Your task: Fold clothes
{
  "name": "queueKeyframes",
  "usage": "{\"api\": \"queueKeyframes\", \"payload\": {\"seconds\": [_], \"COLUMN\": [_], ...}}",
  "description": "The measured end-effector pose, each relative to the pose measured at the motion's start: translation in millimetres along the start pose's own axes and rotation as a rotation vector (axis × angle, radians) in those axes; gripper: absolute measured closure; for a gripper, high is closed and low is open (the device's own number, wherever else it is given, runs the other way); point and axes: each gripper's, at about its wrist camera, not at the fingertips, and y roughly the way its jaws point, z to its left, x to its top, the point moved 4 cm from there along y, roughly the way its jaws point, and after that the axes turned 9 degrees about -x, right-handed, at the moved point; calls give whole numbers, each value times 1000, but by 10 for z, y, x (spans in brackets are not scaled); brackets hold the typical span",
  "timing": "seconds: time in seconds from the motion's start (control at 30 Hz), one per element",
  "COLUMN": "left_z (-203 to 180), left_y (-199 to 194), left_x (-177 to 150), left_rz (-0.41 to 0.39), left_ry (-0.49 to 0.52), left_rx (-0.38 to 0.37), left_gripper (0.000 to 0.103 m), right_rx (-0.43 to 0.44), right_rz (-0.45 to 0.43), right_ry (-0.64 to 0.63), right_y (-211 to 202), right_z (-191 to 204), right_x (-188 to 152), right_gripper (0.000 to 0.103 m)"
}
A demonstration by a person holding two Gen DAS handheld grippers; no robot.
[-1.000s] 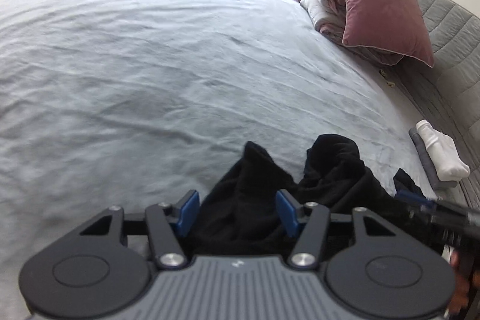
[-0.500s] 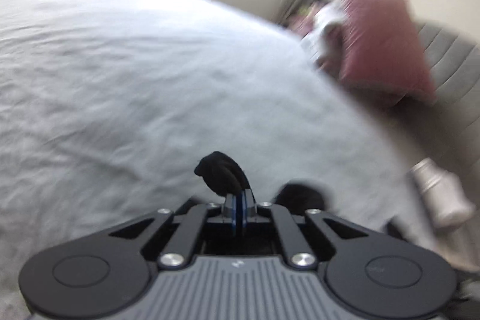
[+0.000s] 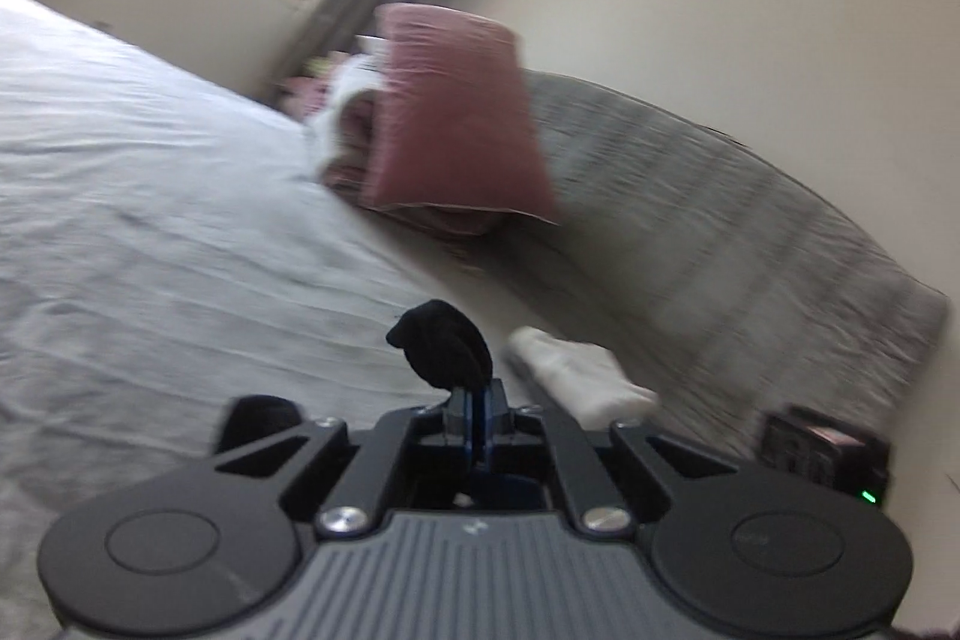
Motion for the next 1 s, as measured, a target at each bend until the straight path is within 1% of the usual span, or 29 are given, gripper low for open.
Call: {"api": "queueKeyframes", "payload": {"seconds": [0.07, 0.1, 0.17, 0.27, 0.3, 0.33, 0.37, 0.4, 0.43, 0.5, 0.63, 0.73, 0.83, 0.93, 1.0], "left_z": [-66, -91, -116, -75, -52, -30, -3, 43, 88, 166, 321, 454, 619, 778, 833], "left_y": [36, 47, 66, 21, 4, -14, -34, -67, -102, -176, -312, -395, -448, -484, -485], "left_x": [-30, -40, -55, -61, -59, -57, -58, -70, -84, -139, -271, -390, -515, -652, -718], "left_rz": [17, 22, 32, 40, 43, 45, 50, 64, 78, 113, 182, 236, 295, 346, 375], "left_ry": [23, 30, 33, 0, -13, -26, -41, -62, -82, -106, -135, -162, -225, -300, -333], "left_rx": [-42, -48, -53, -45, -42, -38, -33, -21, -8, 36, 141, 214, 268, 296, 301], "left_gripper": [100, 99, 99, 98, 95, 90, 86, 77, 73, 71, 62, 58, 58, 58, 58], "right_rx": [-3, 2, 11, 17, 23, 36, 54, 72, 93, 132, 213, 259, 295, 310, 311], "right_rz": [-32, -41, -48, -48, -47, -42, -34, -26, -14, 11, 83, 142, 214, 292, 330], "right_ry": [3, 10, 29, 70, 79, 84, 83, 82, 69, 24, -74, -153, -212, -264, -288], "right_y": [-35, -48, -71, -117, -137, -163, -189, -215, -242, -299, -398, -446, -439, -416, -412], "right_z": [4, -10, -50, -155, -186, -208, -218, -229, -228, -188, -58, 53, 88, 83, 94], "right_x": [16, 28, 53, 66, 67, 64, 53, 42, 23, -42, -258, -445, -624, -800, -879], "right_gripper": [44, 62, 93, 93, 93, 93, 93, 93, 93, 93, 93, 93, 93, 93, 93]}}
